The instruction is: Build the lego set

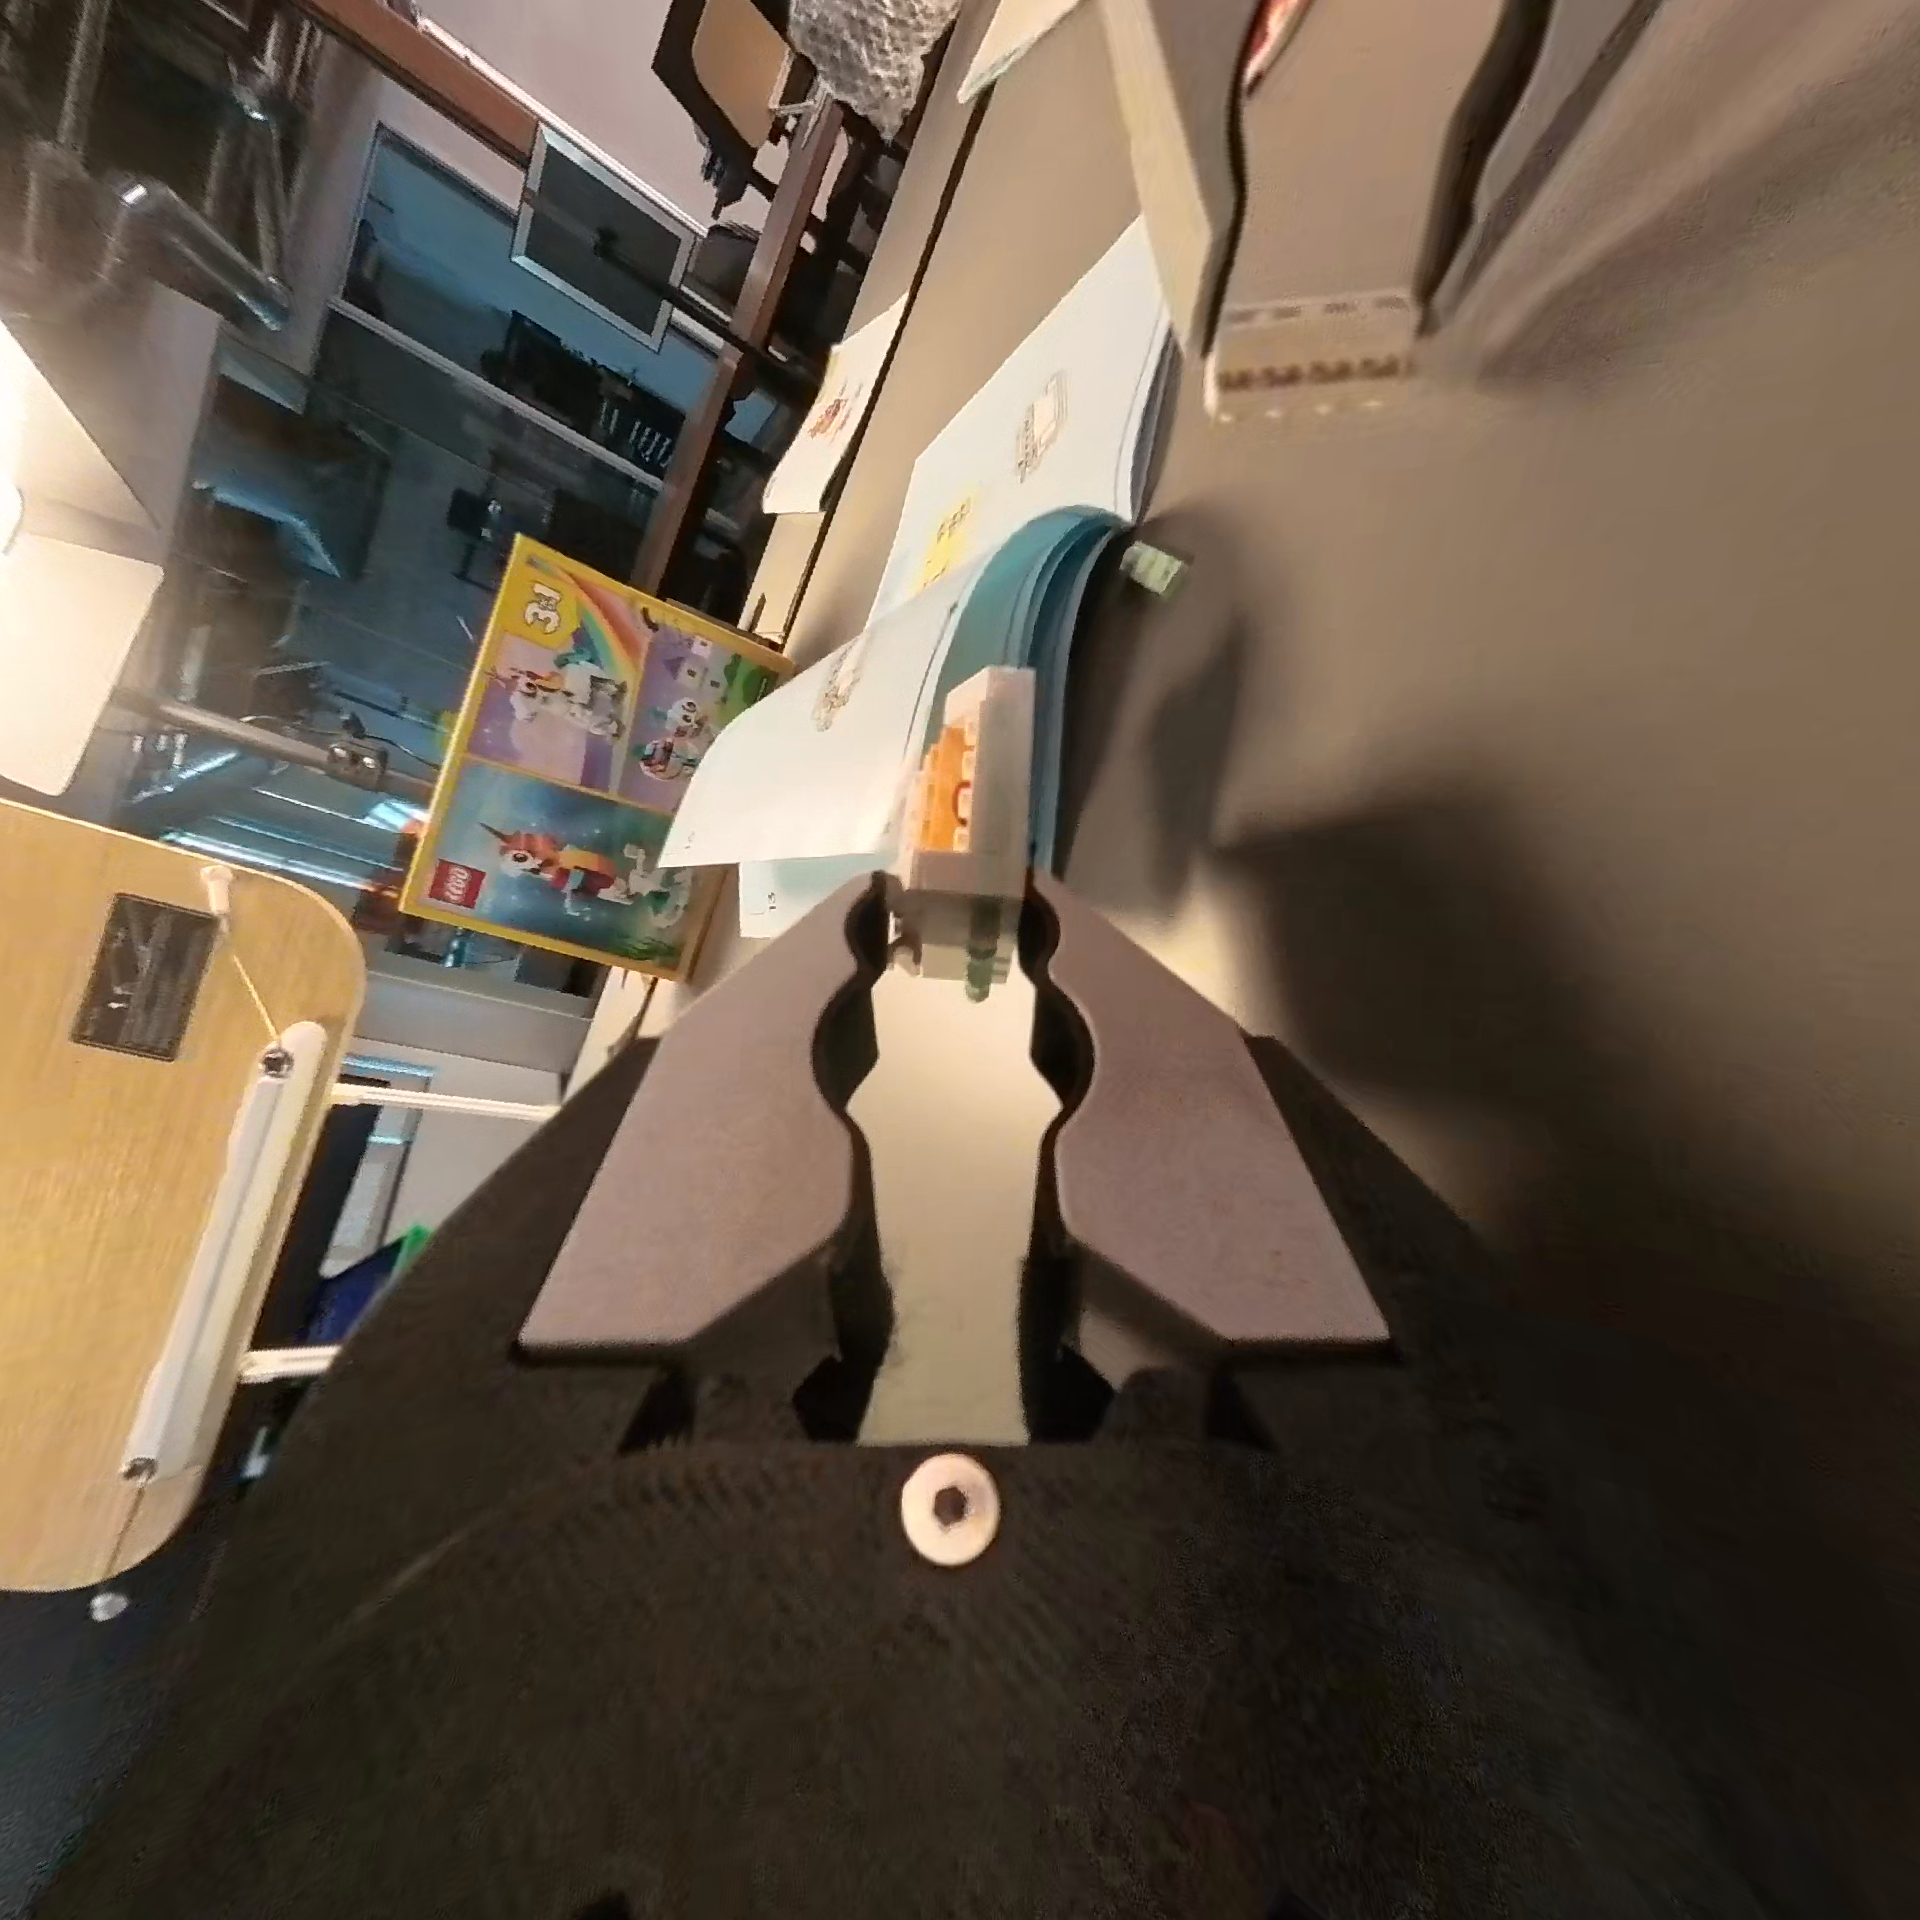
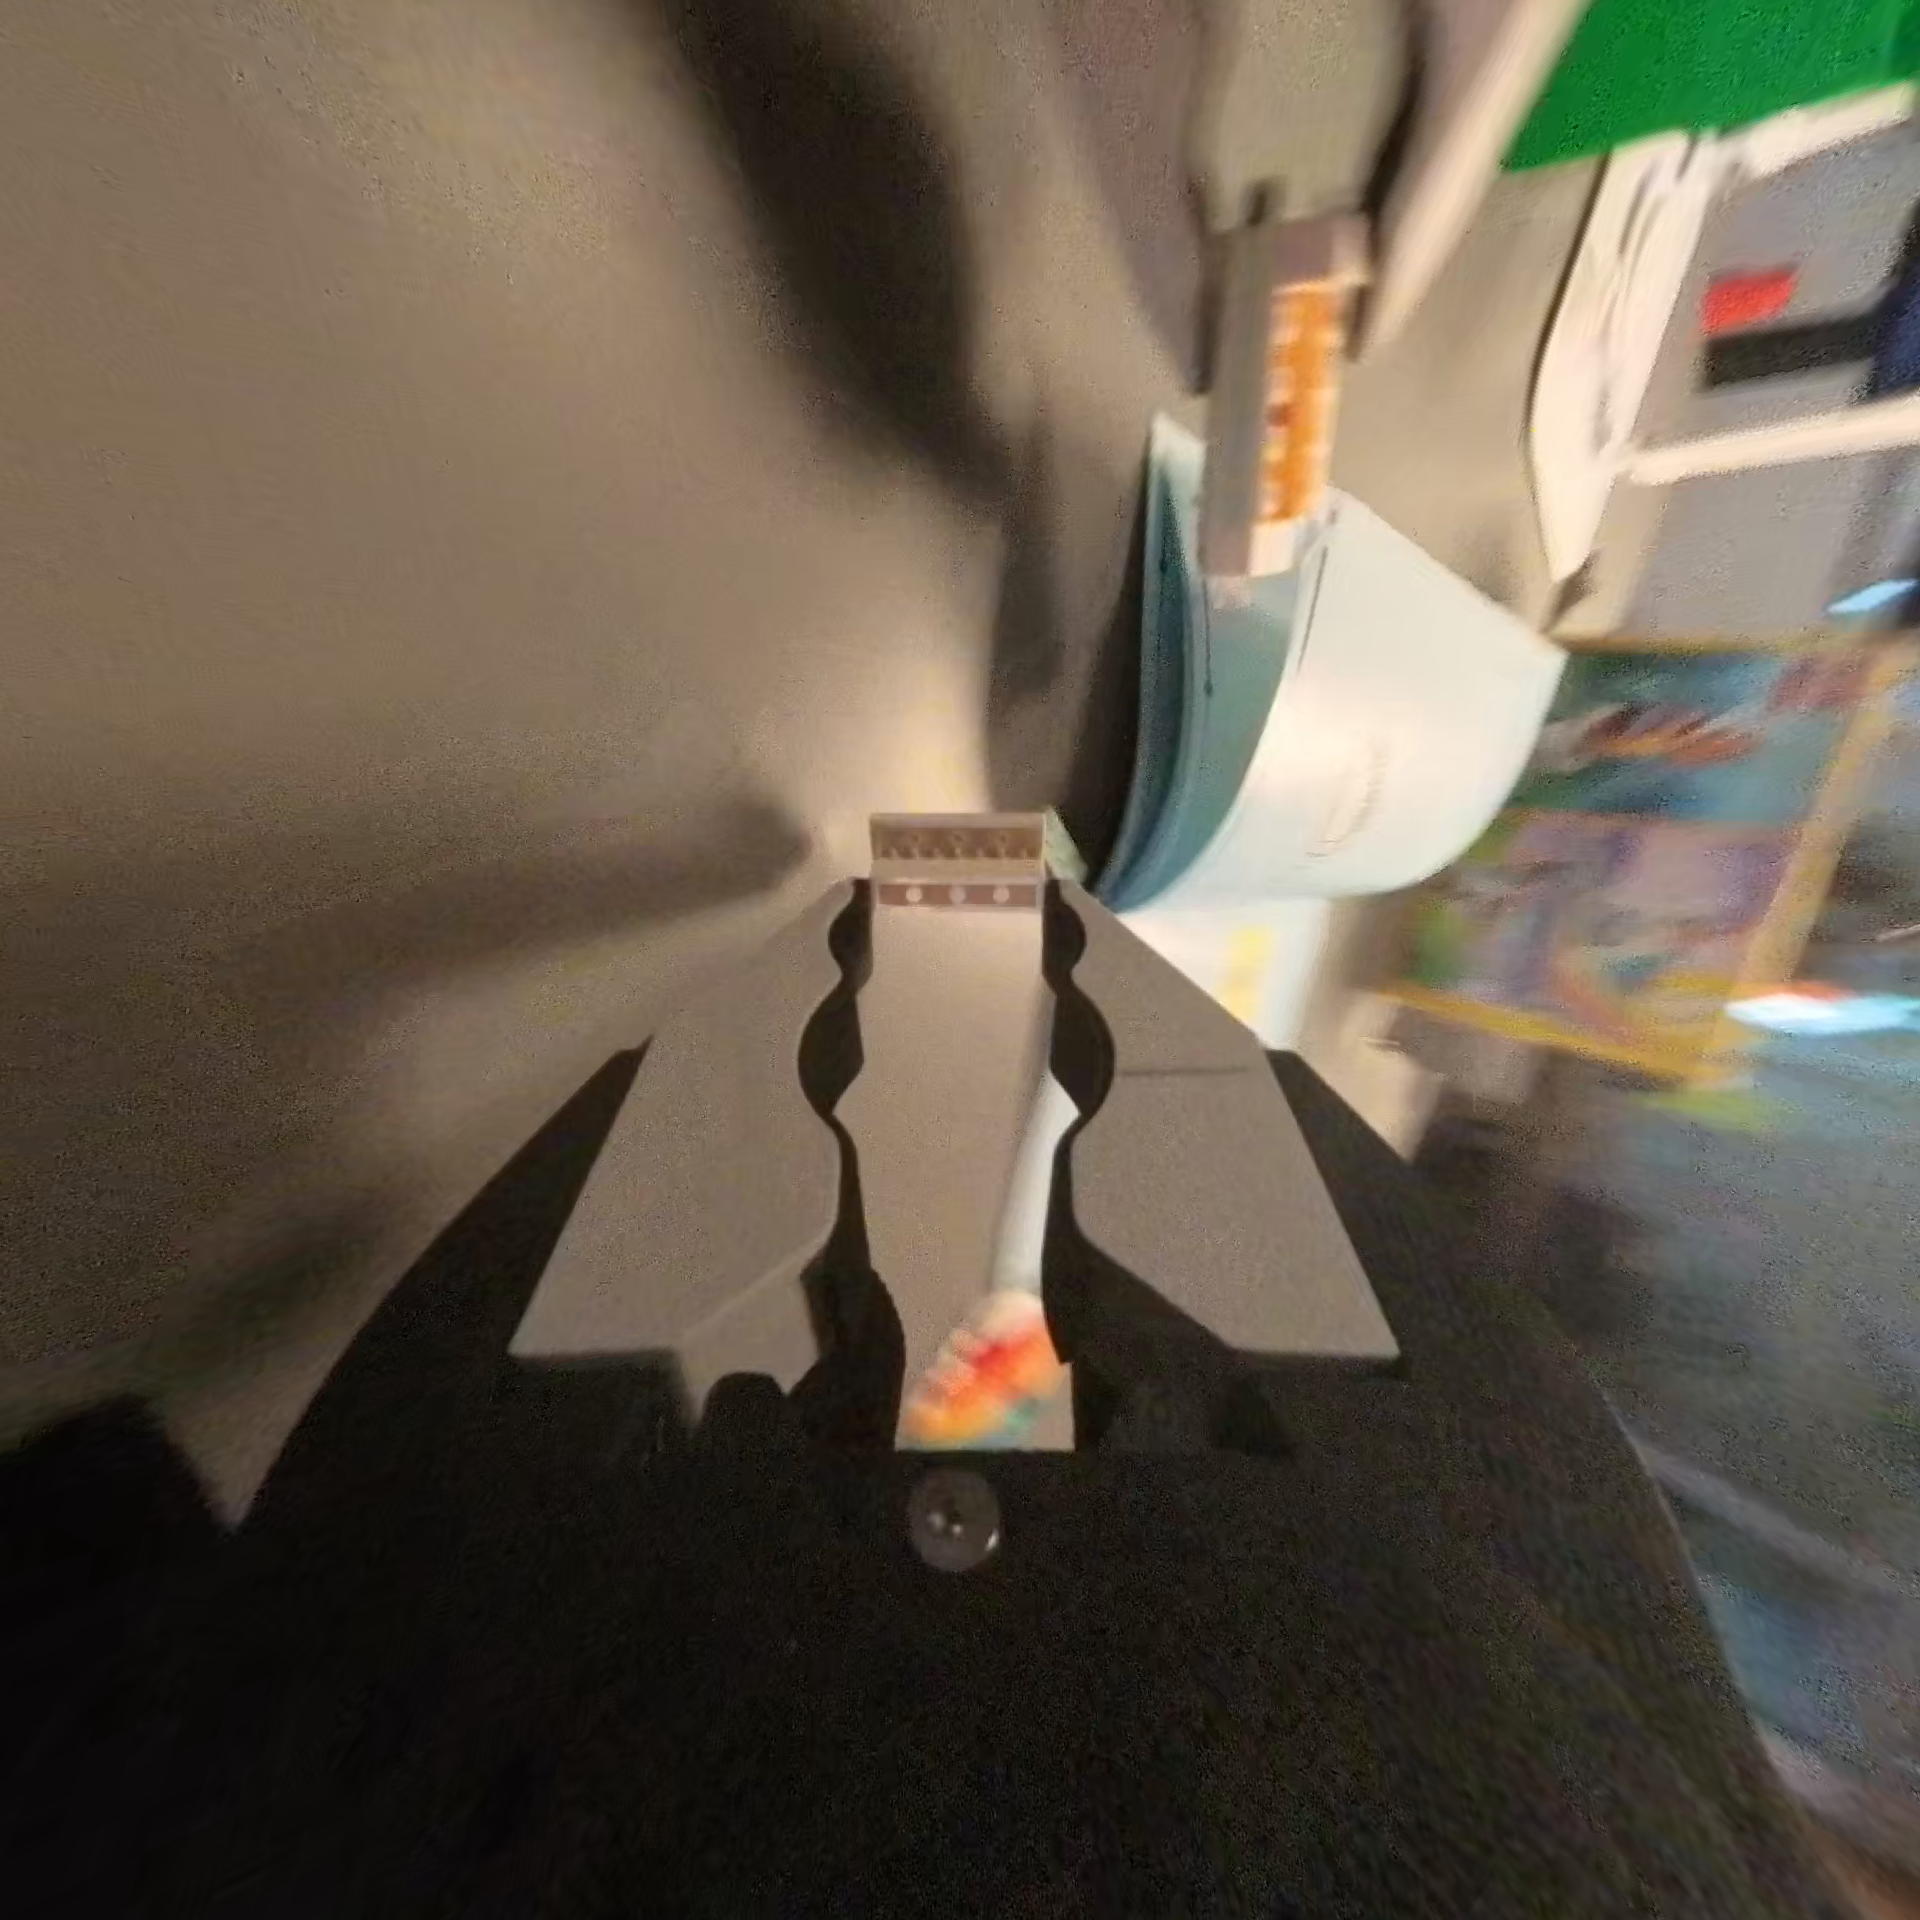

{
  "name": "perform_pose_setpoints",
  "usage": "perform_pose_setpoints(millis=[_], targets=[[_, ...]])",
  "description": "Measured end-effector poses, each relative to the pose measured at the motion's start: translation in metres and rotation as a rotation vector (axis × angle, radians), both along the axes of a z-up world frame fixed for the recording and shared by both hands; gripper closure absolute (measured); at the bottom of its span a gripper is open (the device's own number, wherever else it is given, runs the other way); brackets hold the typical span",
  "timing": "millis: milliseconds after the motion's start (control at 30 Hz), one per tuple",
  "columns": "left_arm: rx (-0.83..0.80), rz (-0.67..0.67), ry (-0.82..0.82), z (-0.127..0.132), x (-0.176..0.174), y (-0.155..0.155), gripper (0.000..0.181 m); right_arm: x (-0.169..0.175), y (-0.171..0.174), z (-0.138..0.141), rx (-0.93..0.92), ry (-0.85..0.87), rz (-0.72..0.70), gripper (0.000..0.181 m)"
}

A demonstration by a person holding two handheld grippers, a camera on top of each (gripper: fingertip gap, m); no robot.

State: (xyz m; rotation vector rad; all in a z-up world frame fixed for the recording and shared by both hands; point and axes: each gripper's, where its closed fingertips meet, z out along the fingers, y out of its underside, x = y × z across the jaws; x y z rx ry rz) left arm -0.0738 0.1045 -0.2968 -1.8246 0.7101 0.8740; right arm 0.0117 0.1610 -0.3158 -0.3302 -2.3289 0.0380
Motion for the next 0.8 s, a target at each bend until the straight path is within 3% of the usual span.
perform_pose_setpoints(millis=[133, 267, 600, 700, 800], targets=[[-0.007, -0.007, -0.057, -0.001, 0.002, 0.001, 0.158, -0.004, 0.022, 0.004, 0.805, 0.040, 0.338, 0.150], [-0.014, -0.013, -0.057, -0.003, 0.004, 0.002, 0.158, -0.001, 0.019, -0.004, 1.055, 0.027, 0.565, 0.149], [-0.030, -0.037, -0.062, -0.006, 0.008, 0.002, 0.158, 0.023, -0.004, -0.018, 1.141, -0.083, 0.772, 0.149], [-0.032, -0.043, -0.062, -0.005, 0.010, 0.002, 0.158, 0.025, -0.006, -0.017, 1.084, -0.102, 0.758, 0.149], [-0.029, -0.047, -0.061, -0.004, 0.010, 0.001, 0.158, 0.030, -0.002, -0.013, 1.024, -0.135, 0.689, 0.129]])
